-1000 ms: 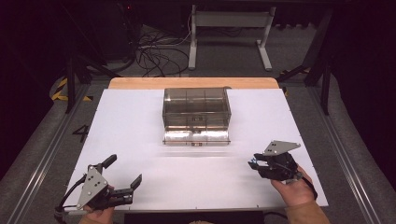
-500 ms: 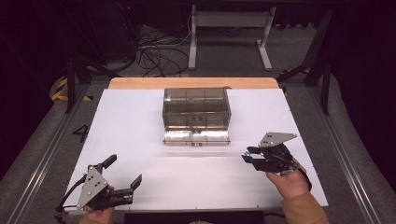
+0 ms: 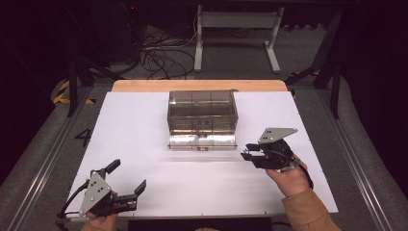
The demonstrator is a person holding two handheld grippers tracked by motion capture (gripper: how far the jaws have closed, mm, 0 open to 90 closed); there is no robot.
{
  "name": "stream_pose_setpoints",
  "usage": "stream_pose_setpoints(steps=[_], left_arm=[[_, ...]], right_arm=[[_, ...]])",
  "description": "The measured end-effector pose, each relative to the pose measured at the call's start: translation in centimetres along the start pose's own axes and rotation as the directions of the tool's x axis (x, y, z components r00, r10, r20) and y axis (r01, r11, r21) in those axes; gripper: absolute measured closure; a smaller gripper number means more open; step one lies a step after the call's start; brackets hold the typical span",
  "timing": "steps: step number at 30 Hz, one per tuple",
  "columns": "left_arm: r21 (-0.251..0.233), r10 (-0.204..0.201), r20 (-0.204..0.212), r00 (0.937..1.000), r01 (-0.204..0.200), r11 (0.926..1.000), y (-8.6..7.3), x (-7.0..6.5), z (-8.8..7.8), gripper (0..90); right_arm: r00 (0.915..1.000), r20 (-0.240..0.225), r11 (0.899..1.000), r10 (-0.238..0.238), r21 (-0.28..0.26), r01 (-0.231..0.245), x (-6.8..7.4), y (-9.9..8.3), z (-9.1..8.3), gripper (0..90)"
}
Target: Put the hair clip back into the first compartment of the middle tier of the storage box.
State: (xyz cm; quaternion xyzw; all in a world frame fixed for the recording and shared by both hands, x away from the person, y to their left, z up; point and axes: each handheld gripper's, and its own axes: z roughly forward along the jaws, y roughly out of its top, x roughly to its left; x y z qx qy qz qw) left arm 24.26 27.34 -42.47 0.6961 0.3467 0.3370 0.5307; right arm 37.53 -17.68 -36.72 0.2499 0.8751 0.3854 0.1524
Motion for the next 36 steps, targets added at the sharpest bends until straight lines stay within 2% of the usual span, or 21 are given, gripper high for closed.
stream_pose_setpoints(steps=[13, 36], left_arm=[[0.002, -0.002, -0.001, 1.0000, 0.002, 1.0000, 0.0, 0.0, 0.0, 1.6], [0.001, -0.005, 0.004, 1.0000, 0.005, 1.0000, 0.0, 0.1, 0.0, 1.6]], right_arm=[[0.9997, -0.018, 1.000, -0.016, -0.019, 0.016, 0.0, 2.1, 0.7, 61.4], [0.9972, -0.046, 0.998, -0.059, -0.032, 0.057, 0.5, 5.6, 3.0, 61.3]])
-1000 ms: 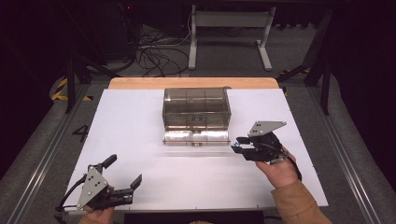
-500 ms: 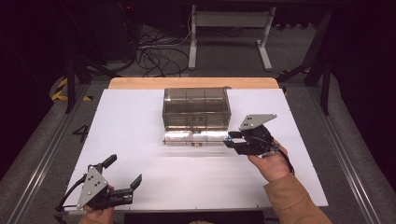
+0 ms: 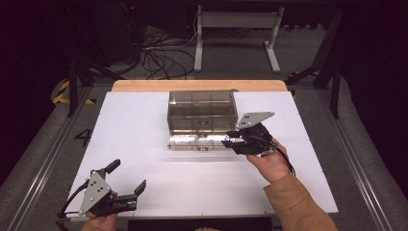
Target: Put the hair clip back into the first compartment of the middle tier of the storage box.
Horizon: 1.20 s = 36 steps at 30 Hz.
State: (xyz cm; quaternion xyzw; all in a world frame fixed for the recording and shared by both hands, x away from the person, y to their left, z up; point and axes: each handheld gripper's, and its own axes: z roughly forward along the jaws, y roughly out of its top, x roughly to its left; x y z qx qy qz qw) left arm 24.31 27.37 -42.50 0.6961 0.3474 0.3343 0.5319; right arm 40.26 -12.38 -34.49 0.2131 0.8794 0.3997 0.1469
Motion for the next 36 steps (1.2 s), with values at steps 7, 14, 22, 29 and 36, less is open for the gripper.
stream_pose_setpoints(steps=[7, 14, 22, 29, 36], left_arm=[[0.000, -0.003, -0.001, 1.0000, 0.003, 1.0000, 0.0, 0.0, 0.0, 1.6], [0.000, -0.003, -0.001, 1.0000, 0.003, 1.0000, 0.0, 0.0, 0.0, 1.6], [-0.001, -0.003, 0.000, 1.0000, 0.003, 1.0000, 0.0, 0.0, 0.0, 1.6], [-0.001, -0.002, 0.002, 1.0000, 0.002, 1.0000, 0.0, 0.0, 0.0, 1.6], [-0.002, 0.000, 0.003, 1.0000, 0.000, 1.0000, 0.0, 0.1, -0.1, 1.6]], right_arm=[[0.9999, -0.013, 1.000, -0.008, -0.010, 0.007, 0.2, 0.9, 0.9, 61.4], [0.9995, -0.021, 1.000, -0.023, -0.012, 0.023, 0.4, 1.9, 2.0, 61.4], [0.9989, -0.039, 1.000, -0.025, -0.017, 0.025, 0.6, 2.8, 3.7, 61.3], [0.9986, -0.047, 0.999, -0.025, -0.036, 0.024, 0.7, 3.4, 5.2, 61.4], [0.9980, -0.057, 0.999, -0.027, -0.039, 0.025, 0.9, 4.0, 6.7, 61.3]])
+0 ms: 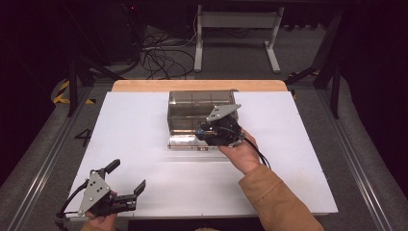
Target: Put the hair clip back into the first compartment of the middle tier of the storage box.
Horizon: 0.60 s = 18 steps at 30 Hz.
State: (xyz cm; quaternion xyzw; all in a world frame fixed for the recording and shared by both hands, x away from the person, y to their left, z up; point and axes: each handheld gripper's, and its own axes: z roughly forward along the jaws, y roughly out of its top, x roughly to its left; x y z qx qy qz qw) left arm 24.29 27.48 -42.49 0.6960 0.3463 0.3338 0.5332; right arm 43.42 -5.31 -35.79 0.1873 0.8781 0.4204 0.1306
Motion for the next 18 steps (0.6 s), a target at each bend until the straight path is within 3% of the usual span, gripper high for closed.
stream_pose_setpoints(steps=[18], left_arm=[[0.000, -0.001, 0.004, 1.0000, 0.001, 1.0000, 0.0, 0.0, 0.0, 1.7]], right_arm=[[0.9998, -0.017, 1.000, 0.011, 0.005, -0.011, 0.1, 0.5, 3.4, 61.3]])
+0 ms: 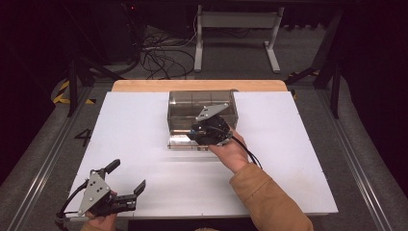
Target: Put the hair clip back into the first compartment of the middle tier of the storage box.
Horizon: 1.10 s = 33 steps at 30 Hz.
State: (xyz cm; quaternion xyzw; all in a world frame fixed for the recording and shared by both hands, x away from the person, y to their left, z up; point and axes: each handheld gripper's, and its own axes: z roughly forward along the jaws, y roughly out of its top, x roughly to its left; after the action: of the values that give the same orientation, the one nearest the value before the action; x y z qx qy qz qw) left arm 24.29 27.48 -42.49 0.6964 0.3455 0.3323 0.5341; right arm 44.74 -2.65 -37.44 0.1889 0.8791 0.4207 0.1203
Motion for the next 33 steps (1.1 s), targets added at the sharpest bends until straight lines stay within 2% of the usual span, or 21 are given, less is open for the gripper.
stream_pose_setpoints(steps=[11, 33], left_arm=[[-0.001, -0.001, 0.003, 1.0000, 0.001, 1.0000, 0.0, 0.0, 0.0, 1.7], [0.002, 0.000, 0.005, 1.0000, 0.000, 1.0000, 0.0, 0.1, 0.0, 1.7]], right_arm=[[1.0000, -0.006, 1.000, 0.008, 0.004, -0.008, 0.1, 0.3, 1.6, 61.3], [0.9992, -0.010, 0.999, 0.038, 0.030, -0.038, -0.2, -0.2, 3.4, 61.2]])
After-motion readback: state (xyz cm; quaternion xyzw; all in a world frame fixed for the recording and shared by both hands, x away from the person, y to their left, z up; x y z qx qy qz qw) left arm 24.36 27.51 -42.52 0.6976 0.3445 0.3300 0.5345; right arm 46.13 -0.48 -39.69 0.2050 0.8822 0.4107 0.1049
